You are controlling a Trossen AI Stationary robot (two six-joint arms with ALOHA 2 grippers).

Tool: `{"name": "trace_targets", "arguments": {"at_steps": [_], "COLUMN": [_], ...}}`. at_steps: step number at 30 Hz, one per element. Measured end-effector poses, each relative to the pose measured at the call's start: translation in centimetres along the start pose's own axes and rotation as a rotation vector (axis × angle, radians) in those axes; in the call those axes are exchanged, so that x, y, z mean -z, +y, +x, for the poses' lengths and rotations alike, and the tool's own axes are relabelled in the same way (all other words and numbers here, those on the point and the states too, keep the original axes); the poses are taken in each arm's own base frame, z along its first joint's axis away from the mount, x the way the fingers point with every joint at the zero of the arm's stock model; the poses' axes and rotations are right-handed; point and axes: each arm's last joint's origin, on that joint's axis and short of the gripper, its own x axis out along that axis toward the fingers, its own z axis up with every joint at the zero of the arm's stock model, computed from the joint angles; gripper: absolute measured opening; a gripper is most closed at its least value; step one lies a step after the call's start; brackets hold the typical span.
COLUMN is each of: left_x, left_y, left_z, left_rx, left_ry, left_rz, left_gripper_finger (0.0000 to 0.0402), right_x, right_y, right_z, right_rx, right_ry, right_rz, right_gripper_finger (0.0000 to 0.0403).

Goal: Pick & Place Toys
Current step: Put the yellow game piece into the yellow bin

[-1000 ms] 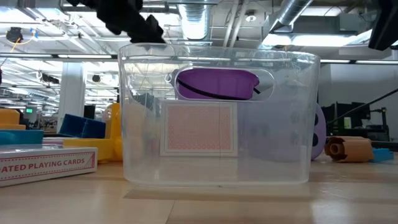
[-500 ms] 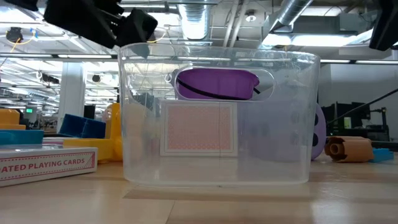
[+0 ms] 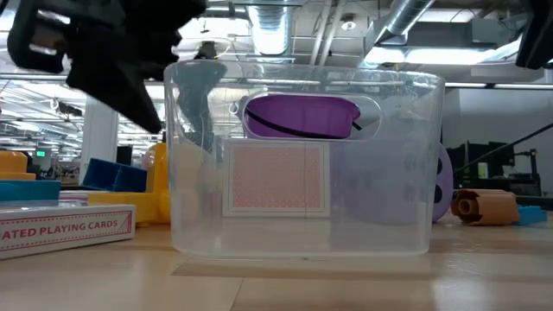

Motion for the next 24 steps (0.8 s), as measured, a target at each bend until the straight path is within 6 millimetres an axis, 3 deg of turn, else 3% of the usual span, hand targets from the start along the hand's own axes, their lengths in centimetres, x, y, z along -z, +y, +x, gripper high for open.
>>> {"name": "trace_targets", "arguments": {"at_steps": [5, 24], "left_x": [0.31, 0.76], "left_y": [-0.1, -0.24], "left_z": [0.79, 0.78], "left_rx": [0.004, 0.028], "left_ry": [0.027, 0.071], "left_rz": [0.001, -0.009], "left_gripper_finger": [0.0255, 0.0255], "right_x": [0.02, 0.02], "right_y": [-0.01, 0.0], "right_z": [0.0, 0.0], "right_rx": [-0.001, -0.004], "right_ry": [0.008, 0.01], "right_rz": [-0.001, 0.0], "right_gripper_finger": [0.0129, 0.0129]}}
